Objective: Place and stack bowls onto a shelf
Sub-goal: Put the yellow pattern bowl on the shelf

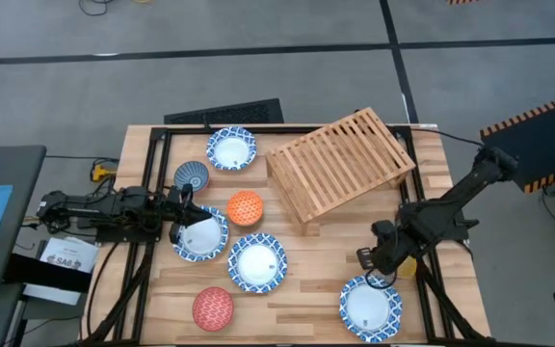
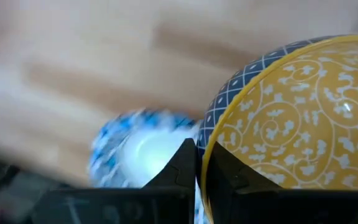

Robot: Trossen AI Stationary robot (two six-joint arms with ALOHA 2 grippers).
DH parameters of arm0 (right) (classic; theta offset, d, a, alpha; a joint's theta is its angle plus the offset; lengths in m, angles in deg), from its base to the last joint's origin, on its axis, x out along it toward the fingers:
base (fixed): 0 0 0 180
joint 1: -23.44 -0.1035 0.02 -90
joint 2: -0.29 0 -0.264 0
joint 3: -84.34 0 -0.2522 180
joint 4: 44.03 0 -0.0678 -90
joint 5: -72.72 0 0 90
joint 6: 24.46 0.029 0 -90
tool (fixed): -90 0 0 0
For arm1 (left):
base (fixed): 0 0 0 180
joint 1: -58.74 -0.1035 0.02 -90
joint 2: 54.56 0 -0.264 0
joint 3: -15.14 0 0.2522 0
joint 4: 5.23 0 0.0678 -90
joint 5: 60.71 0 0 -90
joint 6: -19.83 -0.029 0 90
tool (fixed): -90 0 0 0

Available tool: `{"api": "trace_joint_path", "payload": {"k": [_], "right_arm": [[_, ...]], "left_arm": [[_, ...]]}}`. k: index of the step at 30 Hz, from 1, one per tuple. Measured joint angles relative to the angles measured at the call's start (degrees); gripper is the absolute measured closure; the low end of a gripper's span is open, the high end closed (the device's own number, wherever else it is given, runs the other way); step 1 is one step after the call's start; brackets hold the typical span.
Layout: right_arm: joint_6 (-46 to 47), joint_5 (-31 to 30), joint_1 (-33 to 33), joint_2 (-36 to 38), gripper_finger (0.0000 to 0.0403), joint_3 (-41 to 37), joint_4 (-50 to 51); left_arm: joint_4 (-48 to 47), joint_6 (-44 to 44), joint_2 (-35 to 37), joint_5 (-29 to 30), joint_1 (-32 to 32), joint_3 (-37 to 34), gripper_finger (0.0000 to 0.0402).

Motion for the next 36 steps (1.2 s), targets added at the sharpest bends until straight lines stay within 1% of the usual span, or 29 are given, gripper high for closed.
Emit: {"api": "trace_joint_path", "payload": {"k": [3,6,11,13,15,20,22,23,27,30,32,36], "right_arm": [[-10.1,2.5,1.9,0.9,0.0366,5.4,-1.8],[-18.8,4.6,4.2,1.3,0.0366,13.0,-2.5],[-30.2,5.3,10.3,1.0,0.0366,27.1,-0.7],[-34.2,5.3,14.4,0.1,0.0366,32.6,3.8],[-39.0,4.9,19.5,-1.5,0.0366,37.6,11.2],[-55.4,3.6,35.8,-7.0,0.0366,46.8,27.6],[-62.9,3.0,42.9,-9.6,0.0366,49.5,33.5],[-66.5,2.2,46.4,-11.2,0.0366,50.6,34.9],[-77.2,0.1,57.9,-15.8,0.0366,51.0,33.7],[-82.7,-4.2,63.2,-19.6,0.0366,51.1,34.9],[-84.5,-6.8,66.0,-21.8,0.0366,51.0,34.5],[-86.5,-8.9,69.9,-24.1,0.0366,51.0,34.6]], "left_arm": [[0.0,0.0,0.0,0.0,0.0,0.0,0.0401],[0.0,0.0,0.0,0.0,0.0,0.0,0.0402],[0.0,0.0,0.0,0.0,0.0,0.0,0.0401],[0.0,0.0,0.0,0.0,0.0,0.0,0.0401],[0.0,0.0,0.0,0.0,0.0,0.0,0.0402],[0.0,0.0,0.0,0.0,0.0,0.0,0.0401],[0.0,0.0,0.0,0.0,0.0,0.0,0.0401],[0.0,0.0,0.0,0.0,0.0,0.0,0.0401],[0.0,0.0,0.0,0.0,0.0,0.0,0.0401],[0.0,0.0,0.0,0.0,0.0,0.0,0.0401],[0.0,0.0,0.0,0.0,0.0,0.0,0.0401],[0.0,0.0,0.0,0.0,0.0,0.0,0.0401]]}}
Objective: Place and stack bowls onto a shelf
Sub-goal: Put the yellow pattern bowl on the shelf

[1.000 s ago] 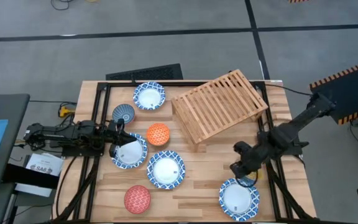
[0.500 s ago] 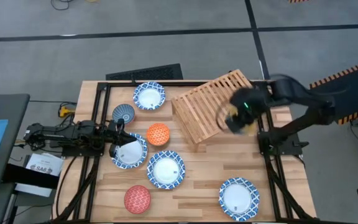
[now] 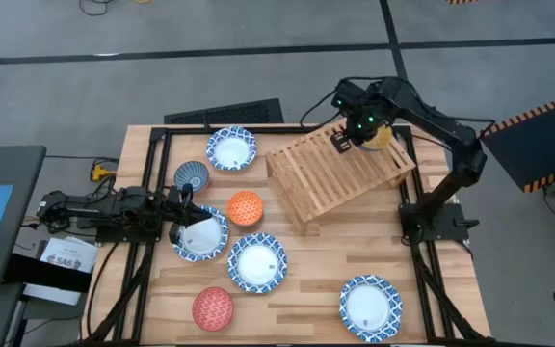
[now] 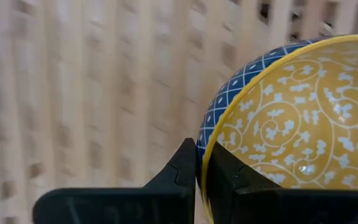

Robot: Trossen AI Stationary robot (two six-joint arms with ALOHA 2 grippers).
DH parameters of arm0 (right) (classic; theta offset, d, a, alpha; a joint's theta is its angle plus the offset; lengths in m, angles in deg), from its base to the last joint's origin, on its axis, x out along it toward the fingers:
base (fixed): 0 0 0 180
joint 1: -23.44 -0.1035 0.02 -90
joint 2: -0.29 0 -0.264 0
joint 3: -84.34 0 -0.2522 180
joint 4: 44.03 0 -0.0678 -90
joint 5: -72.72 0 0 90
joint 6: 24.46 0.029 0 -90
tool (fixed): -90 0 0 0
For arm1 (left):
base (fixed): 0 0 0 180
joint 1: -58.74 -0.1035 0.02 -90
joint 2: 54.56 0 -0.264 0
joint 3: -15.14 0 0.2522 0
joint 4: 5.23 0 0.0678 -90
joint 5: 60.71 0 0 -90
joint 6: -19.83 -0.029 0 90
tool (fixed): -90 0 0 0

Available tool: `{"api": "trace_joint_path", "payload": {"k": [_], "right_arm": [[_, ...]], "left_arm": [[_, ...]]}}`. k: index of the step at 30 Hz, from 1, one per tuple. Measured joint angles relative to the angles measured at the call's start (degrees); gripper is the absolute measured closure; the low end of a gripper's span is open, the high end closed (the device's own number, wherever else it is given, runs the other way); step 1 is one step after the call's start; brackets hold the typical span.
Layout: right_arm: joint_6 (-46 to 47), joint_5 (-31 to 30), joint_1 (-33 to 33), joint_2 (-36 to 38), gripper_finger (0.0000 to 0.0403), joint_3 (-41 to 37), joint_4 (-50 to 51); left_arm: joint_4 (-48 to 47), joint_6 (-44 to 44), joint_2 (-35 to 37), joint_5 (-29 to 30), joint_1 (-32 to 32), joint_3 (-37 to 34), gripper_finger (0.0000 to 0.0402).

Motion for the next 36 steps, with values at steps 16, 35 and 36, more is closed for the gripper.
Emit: {"api": "trace_joint_path", "payload": {"k": [16,35,36], "right_arm": [[-0.1,-1.2,4.1,-0.7,0.0366,-5.9,0.0],[1.7,-0.2,4.0,-0.6,0.0334,-6.8,0.0],[1.7,-0.2,4.0,-0.6,0.0331,-6.8,0.0]], "left_arm": [[0.0,0.0,0.0,0.0,0.0,0.0,0.0402],[0.0,0.0,0.0,0.0,0.0,0.0,0.0401],[0.0,0.0,0.0,0.0,0.0,0.0,0.0401]]}}
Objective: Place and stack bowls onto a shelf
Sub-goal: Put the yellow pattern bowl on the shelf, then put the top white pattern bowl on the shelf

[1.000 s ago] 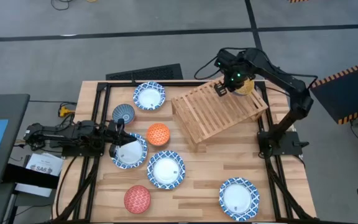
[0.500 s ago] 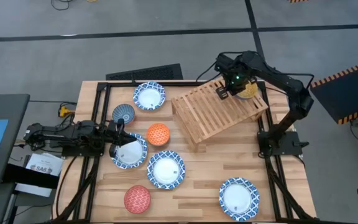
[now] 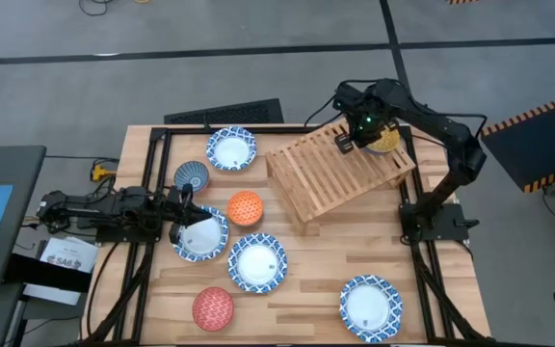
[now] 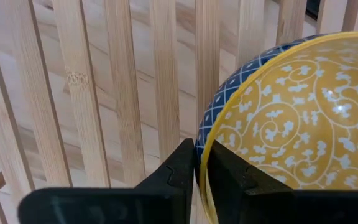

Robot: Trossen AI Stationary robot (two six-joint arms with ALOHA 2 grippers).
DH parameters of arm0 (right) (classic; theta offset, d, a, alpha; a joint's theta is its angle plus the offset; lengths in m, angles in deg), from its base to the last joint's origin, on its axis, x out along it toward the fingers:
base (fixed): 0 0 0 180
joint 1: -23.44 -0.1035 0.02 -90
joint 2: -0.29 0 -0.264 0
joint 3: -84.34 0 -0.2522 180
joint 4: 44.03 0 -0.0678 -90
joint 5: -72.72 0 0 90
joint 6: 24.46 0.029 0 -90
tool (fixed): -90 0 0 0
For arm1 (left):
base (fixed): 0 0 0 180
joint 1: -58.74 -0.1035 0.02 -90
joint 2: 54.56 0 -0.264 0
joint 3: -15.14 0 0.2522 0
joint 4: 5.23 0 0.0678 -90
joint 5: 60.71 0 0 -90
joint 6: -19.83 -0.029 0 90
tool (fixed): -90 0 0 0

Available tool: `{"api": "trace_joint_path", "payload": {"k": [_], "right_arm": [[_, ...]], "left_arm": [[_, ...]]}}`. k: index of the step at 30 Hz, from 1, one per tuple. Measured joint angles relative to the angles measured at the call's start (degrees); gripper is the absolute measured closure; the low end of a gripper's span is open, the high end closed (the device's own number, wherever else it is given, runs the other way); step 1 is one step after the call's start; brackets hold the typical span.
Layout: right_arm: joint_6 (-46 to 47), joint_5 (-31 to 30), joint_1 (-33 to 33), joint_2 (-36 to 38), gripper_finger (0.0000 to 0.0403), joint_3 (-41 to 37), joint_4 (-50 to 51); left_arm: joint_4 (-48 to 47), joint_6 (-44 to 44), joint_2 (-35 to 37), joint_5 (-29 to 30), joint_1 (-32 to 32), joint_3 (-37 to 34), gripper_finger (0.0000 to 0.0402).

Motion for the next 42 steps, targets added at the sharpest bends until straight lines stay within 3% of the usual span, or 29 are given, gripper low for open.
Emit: {"api": "trace_joint_path", "payload": {"k": [12,24,30,37,42], "right_arm": [[-0.6,-0.1,-0.4,0.3,0.0309,0.0,0.0],[-1.4,-1.1,-0.5,4.9,0.0179,0.0,-1.1],[-2.9,-1.0,-1.2,9.0,0.0153,0.0,-3.2],[-2.8,-0.9,-11.2,19.2,0.0153,-0.7,-12.9],[3.2,-1.2,-25.0,28.5,0.0154,-9.9,-28.9]], "left_arm": [[0.0,0.0,0.0,0.0,0.0,0.0,0.0401],[0.0,0.0,0.0,0.0,0.0,0.0,0.0401],[0.0,0.0,0.0,0.0,0.0,0.0,0.0402],[0.0,0.0,0.0,0.0,0.0,0.0,0.0401],[0.0,0.0,0.0,0.0,0.0,0.0,0.0401]]}}
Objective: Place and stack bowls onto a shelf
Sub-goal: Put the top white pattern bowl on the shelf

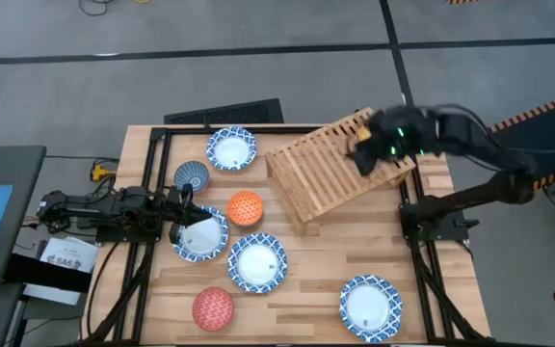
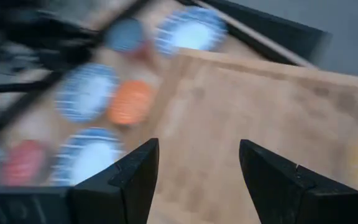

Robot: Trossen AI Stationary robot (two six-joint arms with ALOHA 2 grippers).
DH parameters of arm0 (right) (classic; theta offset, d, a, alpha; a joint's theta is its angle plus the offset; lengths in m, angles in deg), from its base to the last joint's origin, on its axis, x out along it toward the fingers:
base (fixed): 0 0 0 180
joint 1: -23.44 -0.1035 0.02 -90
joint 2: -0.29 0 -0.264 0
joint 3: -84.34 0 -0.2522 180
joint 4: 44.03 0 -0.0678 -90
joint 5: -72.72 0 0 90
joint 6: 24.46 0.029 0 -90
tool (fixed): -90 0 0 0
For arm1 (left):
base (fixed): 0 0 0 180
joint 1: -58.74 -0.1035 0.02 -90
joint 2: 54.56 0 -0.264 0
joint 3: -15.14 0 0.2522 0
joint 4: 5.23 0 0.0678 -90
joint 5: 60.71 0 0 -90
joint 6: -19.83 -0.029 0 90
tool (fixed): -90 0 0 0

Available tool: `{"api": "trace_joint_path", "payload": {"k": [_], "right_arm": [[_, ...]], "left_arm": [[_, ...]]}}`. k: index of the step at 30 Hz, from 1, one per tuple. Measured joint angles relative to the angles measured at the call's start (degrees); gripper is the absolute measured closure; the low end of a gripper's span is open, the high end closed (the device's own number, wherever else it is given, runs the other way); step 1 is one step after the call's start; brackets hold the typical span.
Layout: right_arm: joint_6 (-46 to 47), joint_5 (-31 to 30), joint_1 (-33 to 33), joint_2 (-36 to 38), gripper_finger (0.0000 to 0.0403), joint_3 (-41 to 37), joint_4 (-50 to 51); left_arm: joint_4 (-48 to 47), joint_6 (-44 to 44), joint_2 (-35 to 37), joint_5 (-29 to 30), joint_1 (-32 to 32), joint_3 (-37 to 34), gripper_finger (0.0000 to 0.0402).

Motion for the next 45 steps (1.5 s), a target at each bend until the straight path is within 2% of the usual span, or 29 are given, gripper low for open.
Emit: {"api": "trace_joint_path", "payload": {"k": [6,11,14,19,25,27,30,32,35,39,42,45], "right_arm": [[7.5,-3.7,-15.9,6.4,0.0154,-16.1,-23.0],[7.4,-4.4,-23.5,4.9,0.0154,-20.8,-40.4],[6.4,-4.5,-24.8,2.9,0.0154,-20.8,-44.9],[6.3,-4.5,-24.9,1.6,0.0154,-20.8,-48.3],[6.2,-4.6,-24.8,1.6,0.0154,-20.8,-52.0],[5.0,-4.6,-24.8,1.6,0.0154,-20.8,-53.8],[2.9,-4.6,-24.7,1.6,0.0154,-20.8,-54.8],[2.8,-4.6,-23.8,1.6,0.0154,-20.8,-54.7],[2.7,-4.6,-22.3,1.6,0.0154,-20.8,-54.8],[2.8,-4.4,-20.6,1.6,0.0154,-20.8,-54.8],[2.7,-4.4,-20.3,1.6,0.0154,-20.8,-54.7],[2.0,-4.4,-20.4,1.6,0.0154,-20.8,-54.8]], "left_arm": [[0.0,0.0,0.0,0.0,0.0,0.0,0.0401],[0.1,-0.8,0.0,0.5,0.0,0.0,0.0401],[3.2,0.7,0.0,5.5,0.0,0.0,0.0401],[20.3,17.0,0.0,15.5,0.0,0.0,0.0402],[29.8,27.6,0.0,34.2,0.0,0.3,0.0401],[26.8,30.2,-1.2,35.7,-0.2,1.6,0.0401],[25.2,30.5,-5.8,33.9,-0.4,6.3,0.0396],[21.5,29.9,-10.7,32.8,-0.8,10.7,0.0384],[11.0,28.5,-19.2,31.3,-2.1,19.0,0.0355],[-14.5,30.4,-31.6,28.8,-6.6,32.9,0.0304],[-32.9,30.0,-42.6,22.5,-13.6,42.7,0.0268],[-42.3,22.9,-52.8,14.0,-22.2,49.4,0.0239]]}}
